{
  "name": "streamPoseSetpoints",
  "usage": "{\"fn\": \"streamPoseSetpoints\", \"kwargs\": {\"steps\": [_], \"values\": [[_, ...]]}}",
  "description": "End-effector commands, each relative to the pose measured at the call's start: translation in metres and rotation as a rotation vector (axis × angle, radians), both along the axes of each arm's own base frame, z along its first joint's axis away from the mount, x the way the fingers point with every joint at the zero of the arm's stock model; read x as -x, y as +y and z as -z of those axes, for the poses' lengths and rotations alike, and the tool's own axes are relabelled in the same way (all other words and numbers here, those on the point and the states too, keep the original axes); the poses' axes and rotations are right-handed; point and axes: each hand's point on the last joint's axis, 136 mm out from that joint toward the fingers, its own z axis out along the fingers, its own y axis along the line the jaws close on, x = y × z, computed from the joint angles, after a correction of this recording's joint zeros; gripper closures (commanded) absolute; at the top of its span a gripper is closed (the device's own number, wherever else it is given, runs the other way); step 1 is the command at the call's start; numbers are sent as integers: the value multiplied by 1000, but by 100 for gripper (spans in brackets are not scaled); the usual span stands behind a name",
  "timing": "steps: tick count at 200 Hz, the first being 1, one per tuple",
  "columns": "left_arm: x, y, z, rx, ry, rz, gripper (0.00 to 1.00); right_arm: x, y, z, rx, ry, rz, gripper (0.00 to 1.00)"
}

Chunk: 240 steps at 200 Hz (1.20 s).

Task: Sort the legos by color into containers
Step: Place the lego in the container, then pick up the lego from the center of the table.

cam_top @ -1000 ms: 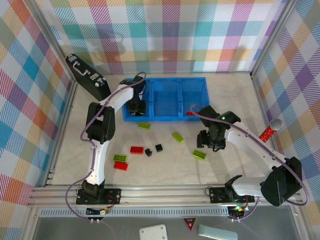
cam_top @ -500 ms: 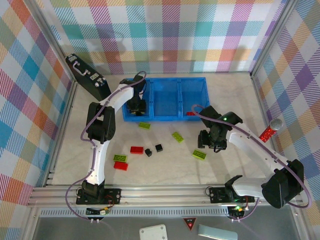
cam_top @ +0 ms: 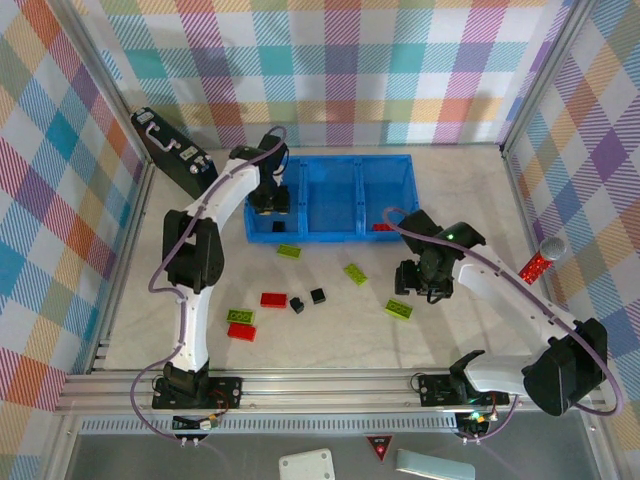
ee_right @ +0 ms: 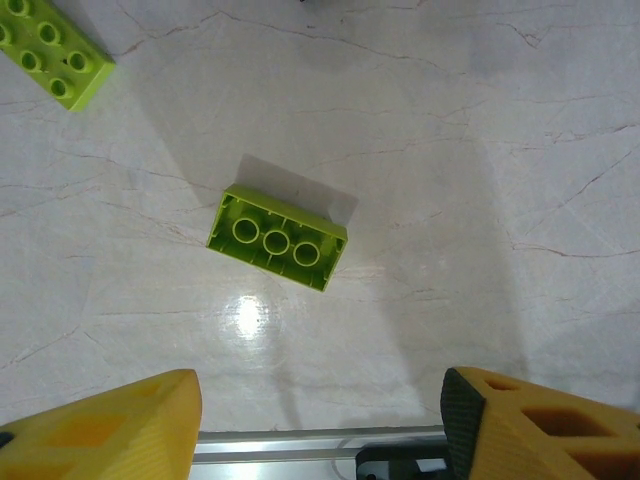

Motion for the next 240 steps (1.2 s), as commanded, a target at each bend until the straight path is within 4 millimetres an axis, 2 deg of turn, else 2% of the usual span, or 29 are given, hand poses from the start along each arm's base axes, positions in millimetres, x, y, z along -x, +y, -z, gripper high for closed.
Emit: {"fn": "streamPoseSetpoints", "kwargs": {"steps": [1, 21, 70, 101, 131, 184, 217, 240], "values": [[13, 5, -33, -13, -25, 25, 60, -5, 7, -5, -19, -1, -19, 34], [21, 10, -45, -20, -46, 27, 60, -10, 12, -5, -25, 2, -32, 34], [45, 24, -61, -14, -74, 2, 60, -22, 25, -4, -35, 7, -74, 35], [67, 41, -67, -5, -90, -37, 60, -28, 35, -1, -30, 24, -111, 35], [91, 68, -67, 7, -96, -97, 60, -35, 48, 2, -34, 34, -146, 36], [133, 113, -57, 5, -78, -185, 60, -46, 83, 14, -29, 68, -236, 37], [153, 129, -51, -3, -65, -212, 60, -53, 105, 23, -30, 84, -288, 37], [164, 140, -47, -1, -68, -241, 60, -60, 114, 29, -37, 80, -314, 37]]}}
